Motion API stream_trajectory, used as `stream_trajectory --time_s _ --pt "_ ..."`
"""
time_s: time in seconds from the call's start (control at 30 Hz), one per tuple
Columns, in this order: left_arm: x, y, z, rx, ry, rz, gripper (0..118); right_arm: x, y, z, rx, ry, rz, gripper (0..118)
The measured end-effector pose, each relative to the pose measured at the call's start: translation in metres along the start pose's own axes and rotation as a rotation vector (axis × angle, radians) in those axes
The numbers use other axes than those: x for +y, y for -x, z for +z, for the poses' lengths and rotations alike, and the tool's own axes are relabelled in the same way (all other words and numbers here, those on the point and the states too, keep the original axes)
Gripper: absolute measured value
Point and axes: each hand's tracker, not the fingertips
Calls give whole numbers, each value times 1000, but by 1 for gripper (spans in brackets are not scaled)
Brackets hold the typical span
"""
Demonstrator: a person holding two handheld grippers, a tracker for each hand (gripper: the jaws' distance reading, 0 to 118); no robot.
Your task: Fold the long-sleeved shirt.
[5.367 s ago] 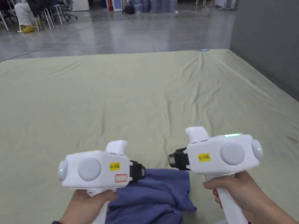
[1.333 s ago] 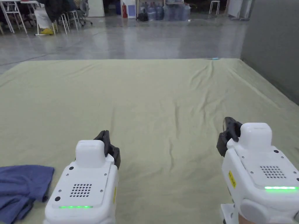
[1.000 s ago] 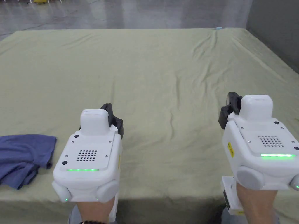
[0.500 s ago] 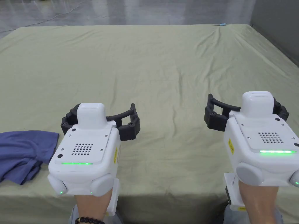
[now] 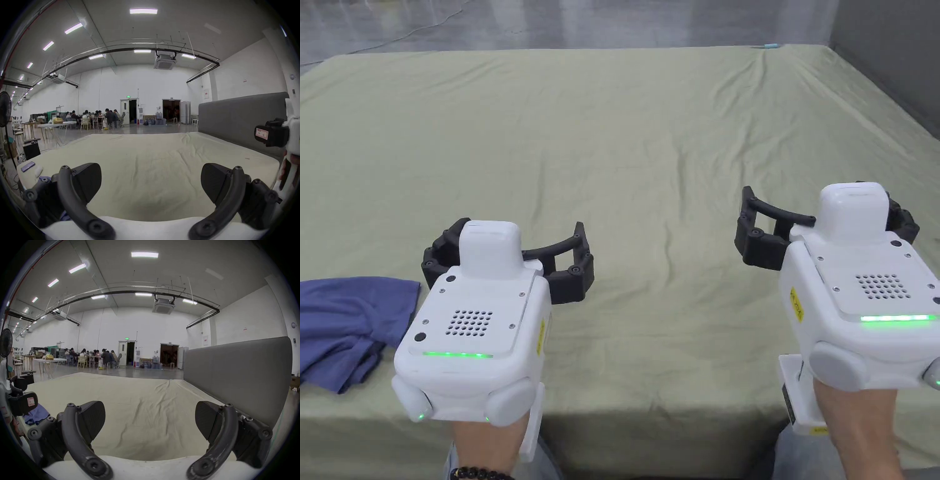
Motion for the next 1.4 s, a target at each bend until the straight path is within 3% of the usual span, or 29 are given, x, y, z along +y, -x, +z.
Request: stream_trajectory --time_s 0.5,0.8,1.33,1.4 --pt "6 4 -1 11 -9 -16 117 2 0 -1 -9 11 -22 111" --pt "6 5 4 -55 -48 -13 117 3 1 0 -7 9 -18 112" --pt "3 -2 -2 38 -64 -12 117 3 2 2 -7 9 -19 111" --pt "2 2 -2 -16 -58 -26 118 3 2 2 -7 8 -15 111"
